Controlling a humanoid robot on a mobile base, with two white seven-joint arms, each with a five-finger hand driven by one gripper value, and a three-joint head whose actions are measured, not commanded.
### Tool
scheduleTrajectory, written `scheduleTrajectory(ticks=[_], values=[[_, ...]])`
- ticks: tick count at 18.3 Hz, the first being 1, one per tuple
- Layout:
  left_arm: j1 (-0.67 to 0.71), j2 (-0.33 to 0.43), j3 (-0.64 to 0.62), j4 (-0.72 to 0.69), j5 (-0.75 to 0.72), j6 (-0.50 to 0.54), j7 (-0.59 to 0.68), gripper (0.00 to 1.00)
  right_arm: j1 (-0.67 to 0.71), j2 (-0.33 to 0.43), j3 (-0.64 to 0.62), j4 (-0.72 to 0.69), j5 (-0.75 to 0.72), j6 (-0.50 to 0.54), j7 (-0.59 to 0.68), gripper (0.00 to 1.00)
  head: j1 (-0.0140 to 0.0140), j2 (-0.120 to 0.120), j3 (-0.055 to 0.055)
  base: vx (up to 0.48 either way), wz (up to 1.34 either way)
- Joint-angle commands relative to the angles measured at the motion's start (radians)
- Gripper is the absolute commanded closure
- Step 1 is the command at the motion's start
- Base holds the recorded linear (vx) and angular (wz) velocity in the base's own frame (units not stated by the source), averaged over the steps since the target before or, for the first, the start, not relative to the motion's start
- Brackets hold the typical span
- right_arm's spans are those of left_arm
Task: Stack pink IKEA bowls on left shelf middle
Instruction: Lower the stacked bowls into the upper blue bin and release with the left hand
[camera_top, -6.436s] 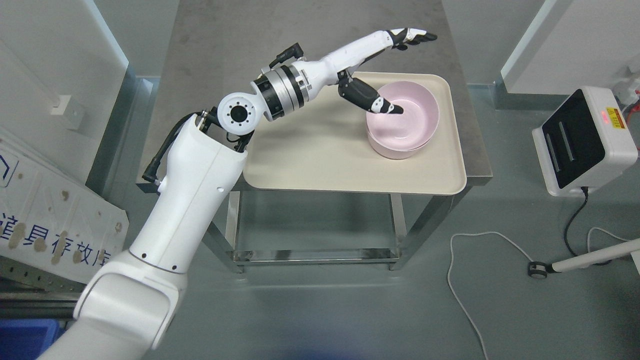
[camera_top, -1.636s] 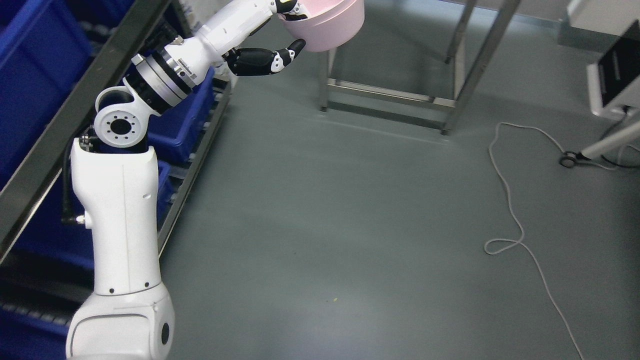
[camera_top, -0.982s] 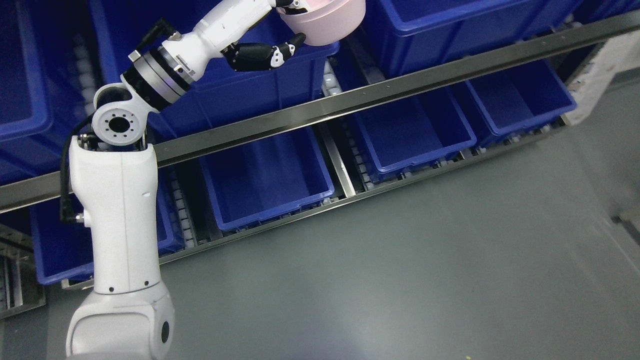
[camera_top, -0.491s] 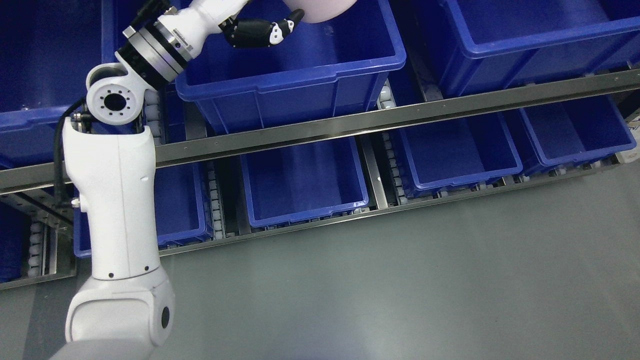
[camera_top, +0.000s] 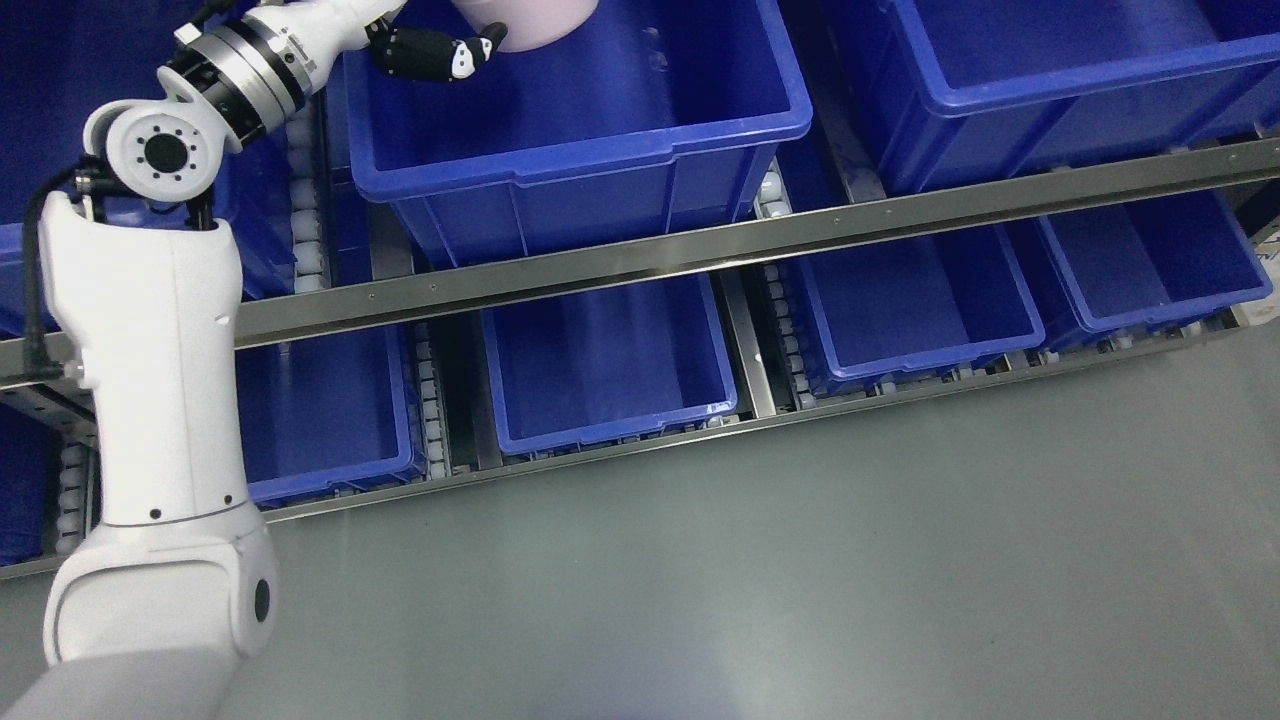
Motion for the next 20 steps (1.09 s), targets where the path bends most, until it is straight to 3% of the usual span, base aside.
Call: scheduleTrajectory(ticks=[1,6,7,9,13,16,19,20], values=[[-0.015,0.126,-0.045,0.157,-0.022,0.003,0.003,0.9,0.0,-0.017,-0.009,0.0,0.008,0.001,0.005,0.0,0.0,0.0,0.0,0.0,0.0],[-0.014,0.068,-0.035,0.155,-0.019,0.002,0.012,0.79,0.0,-0.017,-0.009,0.0,0.008,0.001,0.005,0.0,0.0,0.0,0.0,0.0,0.0],[-0.017,0.046,-0.035,0.155,-0.019,0.002,0.013,0.73,0.0,-0.017,-0.009,0.0,0.008,0.001,0.003,0.0,0.0,0.0,0.0,0.0,0.0],[-0.017,0.023,-0.035,0.152,-0.019,0.002,0.029,0.5,0.0,-0.017,-0.009,0.0,0.008,0.001,0.005,0.0,0.0,0.0,0.0,0.0,0.0],[-0.018,-0.027,-0.025,0.149,-0.013,0.002,0.14,0.31,0.0,-0.017,-0.011,0.0,0.008,0.001,0.003,0.0,0.0,0.0,0.0,0.0,0.0],[-0.024,-0.131,0.061,0.151,0.011,0.003,0.359,0.1,0.0,-0.017,-0.009,0.0,0.008,0.001,0.003,0.0,0.0,0.0,0.0,0.0,0.0],[-0.023,-0.131,0.115,0.134,0.178,0.02,0.701,0.06,0.0,-0.017,-0.011,0.0,0.008,0.001,0.003,0.0,0.0,0.0,0.0,0.0,0.0],[-0.014,-0.131,0.115,0.12,0.312,0.093,0.811,0.06,0.0,-0.017,-0.009,0.0,0.008,0.001,0.003,0.0,0.0,0.0,0.0,0.0,0.0]])
